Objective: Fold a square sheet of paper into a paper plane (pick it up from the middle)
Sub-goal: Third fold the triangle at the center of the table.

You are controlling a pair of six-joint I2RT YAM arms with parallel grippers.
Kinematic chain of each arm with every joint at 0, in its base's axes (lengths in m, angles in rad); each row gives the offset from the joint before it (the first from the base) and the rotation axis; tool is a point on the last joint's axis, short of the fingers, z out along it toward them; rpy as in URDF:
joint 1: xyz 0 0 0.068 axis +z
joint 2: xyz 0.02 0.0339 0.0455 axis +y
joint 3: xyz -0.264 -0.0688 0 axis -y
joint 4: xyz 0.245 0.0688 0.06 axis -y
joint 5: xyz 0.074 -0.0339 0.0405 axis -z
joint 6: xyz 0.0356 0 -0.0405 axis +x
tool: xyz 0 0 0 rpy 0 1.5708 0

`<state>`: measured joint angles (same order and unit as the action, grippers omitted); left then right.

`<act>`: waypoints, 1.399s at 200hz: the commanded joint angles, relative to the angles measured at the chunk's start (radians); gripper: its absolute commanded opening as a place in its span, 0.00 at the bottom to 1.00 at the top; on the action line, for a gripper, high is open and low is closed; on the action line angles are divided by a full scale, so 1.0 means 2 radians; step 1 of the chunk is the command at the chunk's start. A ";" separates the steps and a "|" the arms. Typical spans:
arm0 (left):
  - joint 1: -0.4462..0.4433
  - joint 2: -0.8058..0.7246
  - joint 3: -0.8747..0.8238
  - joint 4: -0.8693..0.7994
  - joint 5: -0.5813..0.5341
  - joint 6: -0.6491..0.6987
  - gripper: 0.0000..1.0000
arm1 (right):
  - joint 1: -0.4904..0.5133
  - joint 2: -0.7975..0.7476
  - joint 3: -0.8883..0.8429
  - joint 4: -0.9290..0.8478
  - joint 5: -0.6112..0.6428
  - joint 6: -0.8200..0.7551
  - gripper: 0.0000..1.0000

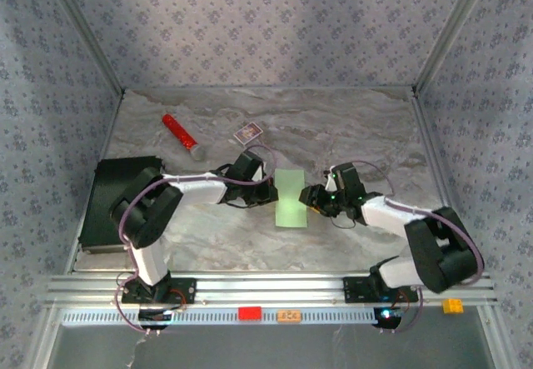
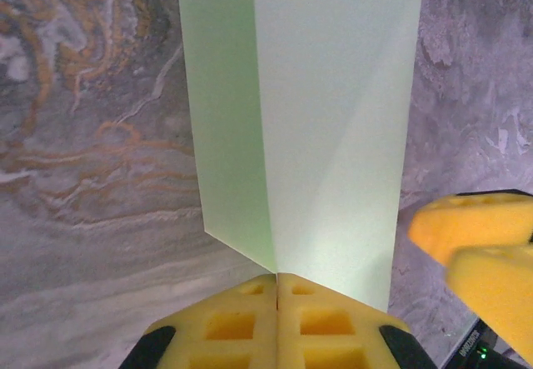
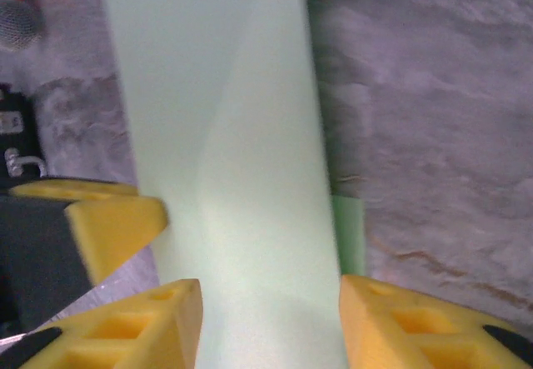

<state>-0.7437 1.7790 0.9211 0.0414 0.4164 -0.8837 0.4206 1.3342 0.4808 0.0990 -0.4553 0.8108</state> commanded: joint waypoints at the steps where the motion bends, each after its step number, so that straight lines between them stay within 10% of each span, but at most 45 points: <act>1: 0.008 -0.025 -0.014 -0.007 0.021 -0.009 0.00 | 0.019 -0.056 0.007 -0.054 0.046 -0.049 0.57; 73: 0.022 -0.046 -0.033 0.006 0.045 -0.041 0.00 | 0.173 -0.162 -0.019 -0.034 0.248 -0.200 0.67; 153: 0.024 -0.055 -0.035 0.008 0.043 -0.047 0.00 | 0.368 -0.054 -0.013 0.046 0.399 -0.438 0.63; 223: 0.025 -0.064 -0.043 0.018 0.039 -0.052 0.00 | 0.419 0.047 0.003 0.109 0.519 -0.473 0.65; 280: 0.025 -0.061 -0.042 0.019 0.040 -0.052 0.00 | 0.424 0.054 -0.008 0.123 0.515 -0.467 0.48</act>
<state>-0.7002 1.6821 0.8433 0.0616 0.4862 -0.9821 1.2613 1.4387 0.4637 0.3214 0.5480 -0.1291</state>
